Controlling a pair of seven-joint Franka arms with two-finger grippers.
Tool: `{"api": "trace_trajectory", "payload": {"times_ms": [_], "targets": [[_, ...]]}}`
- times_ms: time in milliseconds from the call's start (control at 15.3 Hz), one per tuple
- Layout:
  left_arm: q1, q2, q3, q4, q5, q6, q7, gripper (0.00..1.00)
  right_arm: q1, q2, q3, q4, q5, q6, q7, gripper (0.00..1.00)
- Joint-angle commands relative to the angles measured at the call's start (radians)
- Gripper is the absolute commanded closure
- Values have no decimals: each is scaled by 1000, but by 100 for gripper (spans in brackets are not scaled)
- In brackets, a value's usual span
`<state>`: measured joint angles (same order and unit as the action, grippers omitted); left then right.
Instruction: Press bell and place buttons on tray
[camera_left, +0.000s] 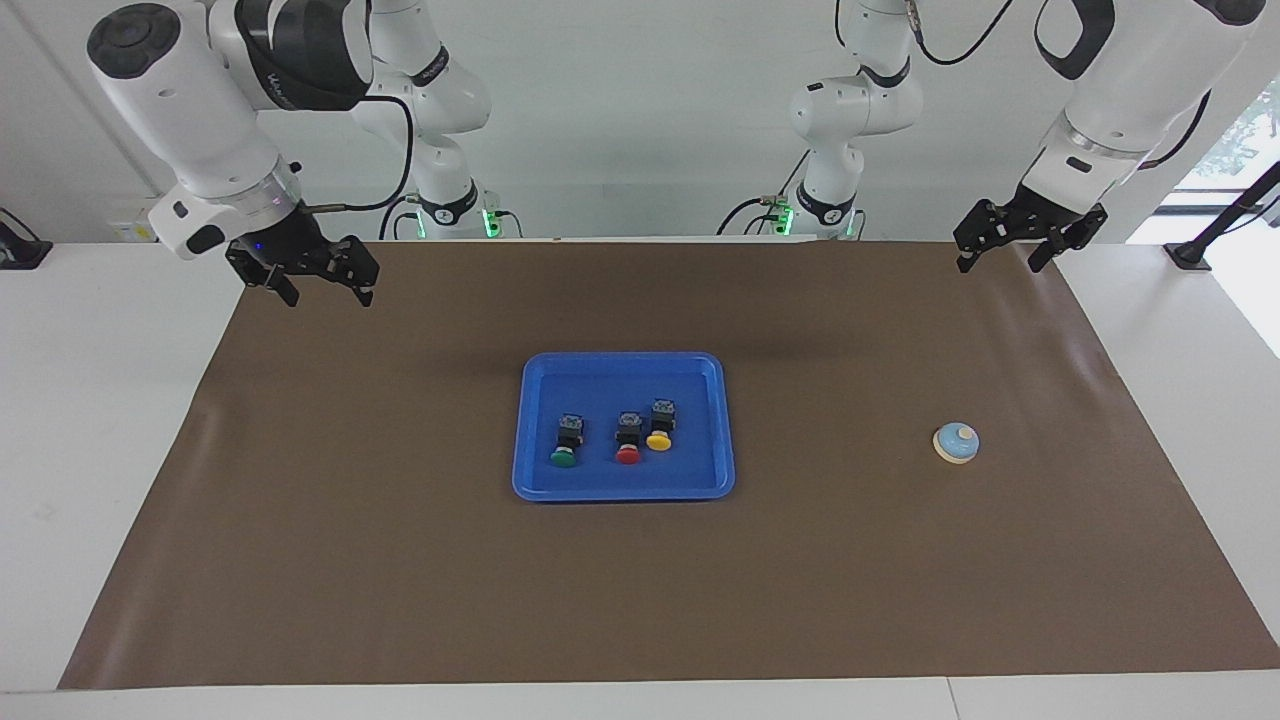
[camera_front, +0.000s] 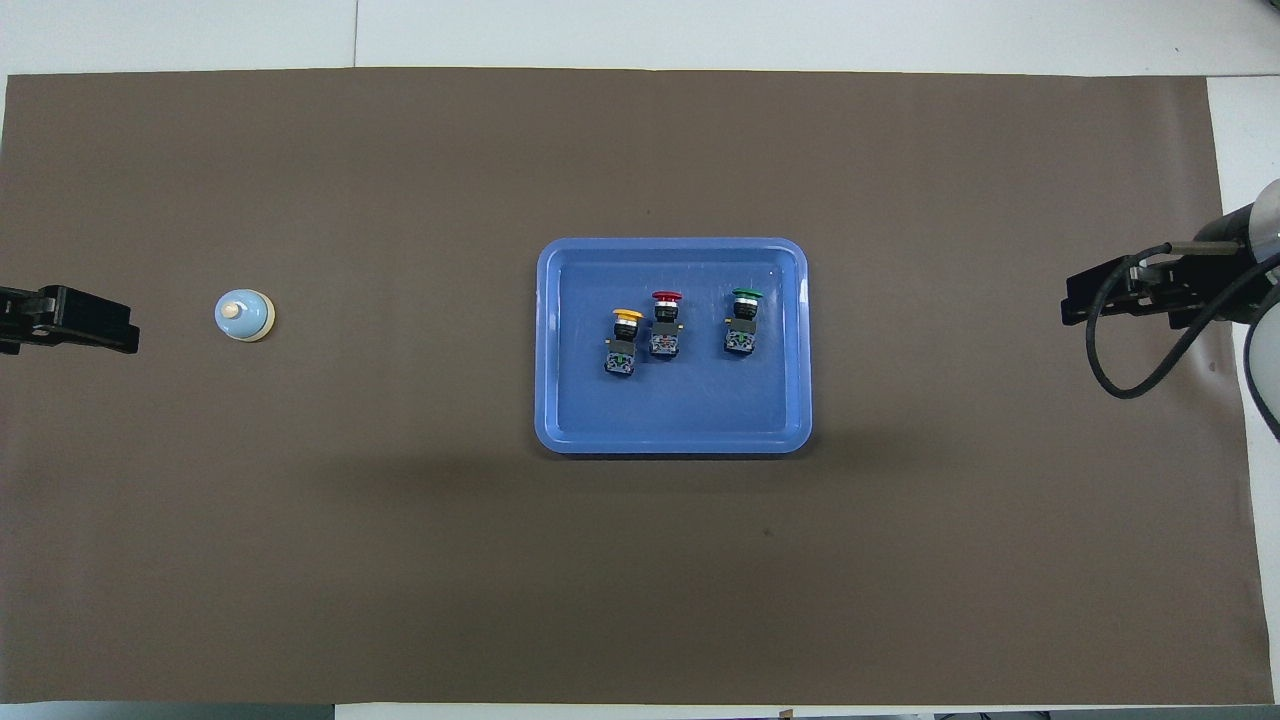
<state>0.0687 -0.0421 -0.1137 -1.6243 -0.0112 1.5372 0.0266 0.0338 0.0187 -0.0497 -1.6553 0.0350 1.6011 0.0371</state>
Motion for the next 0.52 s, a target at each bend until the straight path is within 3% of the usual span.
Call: {"api": "trace_trajectory", "payload": {"times_ms": [0,458], "targets": [[-15,19,19,34,-6,-11,-14,0,-11,-28,7,-32,-7,20,-20,0],[-17,19,19,32,2,0,-11,0,-11,-28,7,-32,-6,20,-20,0]]}}
